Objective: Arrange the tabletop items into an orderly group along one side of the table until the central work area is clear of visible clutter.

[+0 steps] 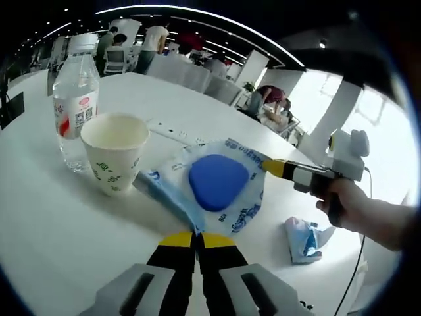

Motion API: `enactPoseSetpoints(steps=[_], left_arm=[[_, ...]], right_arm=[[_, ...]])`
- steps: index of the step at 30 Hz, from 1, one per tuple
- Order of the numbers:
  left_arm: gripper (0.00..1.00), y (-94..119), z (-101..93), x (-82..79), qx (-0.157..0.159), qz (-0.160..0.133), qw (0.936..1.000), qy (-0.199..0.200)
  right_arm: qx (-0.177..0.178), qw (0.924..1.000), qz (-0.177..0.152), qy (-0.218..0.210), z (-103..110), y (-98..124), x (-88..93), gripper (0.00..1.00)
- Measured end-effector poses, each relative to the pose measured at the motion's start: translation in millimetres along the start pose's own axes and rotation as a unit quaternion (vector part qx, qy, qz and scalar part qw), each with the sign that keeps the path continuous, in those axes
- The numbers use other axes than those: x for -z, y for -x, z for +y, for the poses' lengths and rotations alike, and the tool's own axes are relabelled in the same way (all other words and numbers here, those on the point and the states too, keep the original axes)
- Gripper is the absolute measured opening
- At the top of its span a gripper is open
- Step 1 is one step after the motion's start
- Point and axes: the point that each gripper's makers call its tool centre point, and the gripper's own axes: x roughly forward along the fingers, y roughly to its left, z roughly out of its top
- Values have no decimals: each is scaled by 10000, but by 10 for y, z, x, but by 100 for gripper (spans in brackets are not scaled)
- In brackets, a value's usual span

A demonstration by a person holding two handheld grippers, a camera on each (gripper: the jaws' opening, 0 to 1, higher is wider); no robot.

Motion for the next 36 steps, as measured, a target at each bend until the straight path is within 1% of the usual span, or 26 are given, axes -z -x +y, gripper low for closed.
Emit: enactPoseSetpoints(steps=[3,7,8,9,10,11,13,17,19,21,25,27,29,32,33,36], left_arm=[[0,-19,15,-49,79,38,9999,-138],[0,-5,40,-116,193,98,9994,-277],[0,1,53,-143,214,104,9989,-407],[0,8,56,-157,237,111,9987,-426],[0,10,63,-150,297,195,9985,-410],[0,4,81,-159,299,199,9984,-426],[0,5,91,-148,364,283,9976,-525],[0,7,105,-141,479,401,9957,-688],[0,11,116,-141,515,428,9946,-799],[0,12,122,-135,569,479,9935,-867],[0,19,149,-151,659,546,9916,-967],[0,18,179,-154,674,581,9901,-1089],[0,12,206,-150,689,629,9895,-1105],[0,23,233,-158,711,653,9866,-1315],[0,30,238,-180,727,621,9856,-1396],[0,41,239,-218,769,590,9819,-1625]], right_arm=[[67,10000,-45,-43,-3,105,-28,0],[195,9996,-119,-151,-20,235,-10,0],[226,9995,-130,-179,-4,286,-1,0],[258,9993,-144,-219,6,319,5,0],[282,9992,-166,-246,20,355,20,0],[292,9990,-178,-281,32,380,33,0],[321,9987,-197,-330,52,429,71,0],[450,9975,-257,-488,128,595,117,0],[494,9969,-263,-554,118,603,177,0],[565,9960,-280,-631,161,688,207,0],[701,9939,-332,-784,211,776,299,0],[726,9929,-334,-878,278,807,344,0],[755,9923,-328,-922,327,810,400,0],[828,9905,-356,-1039,399,871,458,0],[871,9896,-383,-1078,432,906,470,0],[971,9870,-420,-1214,459,922,548,0]])
